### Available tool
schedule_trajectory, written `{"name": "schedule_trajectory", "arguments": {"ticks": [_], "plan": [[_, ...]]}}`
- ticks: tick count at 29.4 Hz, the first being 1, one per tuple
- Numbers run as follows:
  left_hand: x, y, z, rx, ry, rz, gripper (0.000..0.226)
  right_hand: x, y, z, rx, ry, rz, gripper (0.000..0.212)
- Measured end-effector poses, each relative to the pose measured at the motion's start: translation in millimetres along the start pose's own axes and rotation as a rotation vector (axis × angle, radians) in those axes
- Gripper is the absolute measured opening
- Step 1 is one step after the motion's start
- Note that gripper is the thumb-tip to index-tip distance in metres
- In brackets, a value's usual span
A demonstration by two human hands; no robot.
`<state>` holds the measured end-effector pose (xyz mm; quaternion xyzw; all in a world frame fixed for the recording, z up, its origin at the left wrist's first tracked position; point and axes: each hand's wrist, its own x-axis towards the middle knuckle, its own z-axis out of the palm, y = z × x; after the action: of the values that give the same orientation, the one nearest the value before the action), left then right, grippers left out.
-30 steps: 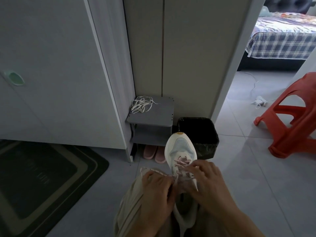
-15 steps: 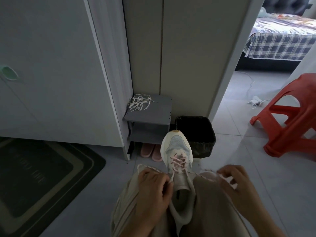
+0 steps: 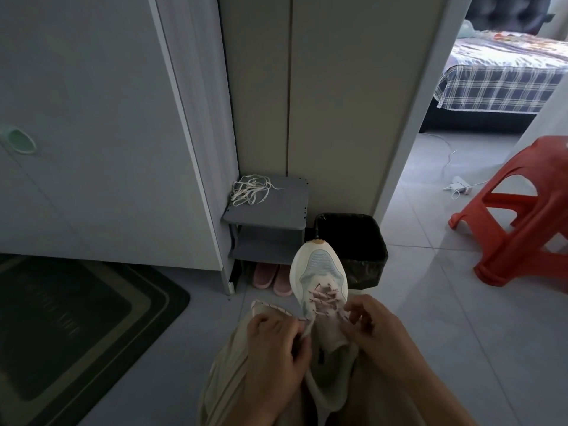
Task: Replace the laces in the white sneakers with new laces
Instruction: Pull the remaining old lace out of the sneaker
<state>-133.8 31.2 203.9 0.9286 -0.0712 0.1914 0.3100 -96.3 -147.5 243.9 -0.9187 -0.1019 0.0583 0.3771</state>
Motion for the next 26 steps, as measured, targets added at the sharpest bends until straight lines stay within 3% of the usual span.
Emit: {"name": "schedule_trajectory", "arguments": {"ticks": [3, 8, 12, 15, 17, 21, 24, 26], "plan": [[4, 4, 1, -0.009, -0.037, 0.037, 0.007, -2, -1, 0, -0.127, -0.020, -0.144, 0.021], [36, 13, -1, 0.136, -0.135, 0.144, 0.024, 14, -16, -2, -0.391, -0.056, -0.188, 0.031], [63, 27, -5, 0.281, -0.312, 0.198, 0.026, 32, -24, -17, -0.492, -0.241, -0.210, 0.024], [66, 20, -12, 0.109, -0.385, 0.142, 0.020, 42, -23, -29, -0.384, -0.383, -0.238, 0.005], [61, 6, -17, -0.158, -0.419, 0.044, 0.011, 43, -13, -34, -0.234, -0.422, -0.217, 0.009], [44, -17, -26, -0.506, -0.418, -0.204, 0.012, 26, 6, -30, 0.037, -0.310, -0.102, 0.015], [44, -19, -28, -0.549, -0.405, -0.218, 0.012, 21, 12, -24, 0.136, -0.166, -0.041, 0.013], [50, -12, -31, -0.440, -0.420, -0.134, 0.008, 23, 10, -21, 0.098, -0.140, -0.035, 0.011]]}}
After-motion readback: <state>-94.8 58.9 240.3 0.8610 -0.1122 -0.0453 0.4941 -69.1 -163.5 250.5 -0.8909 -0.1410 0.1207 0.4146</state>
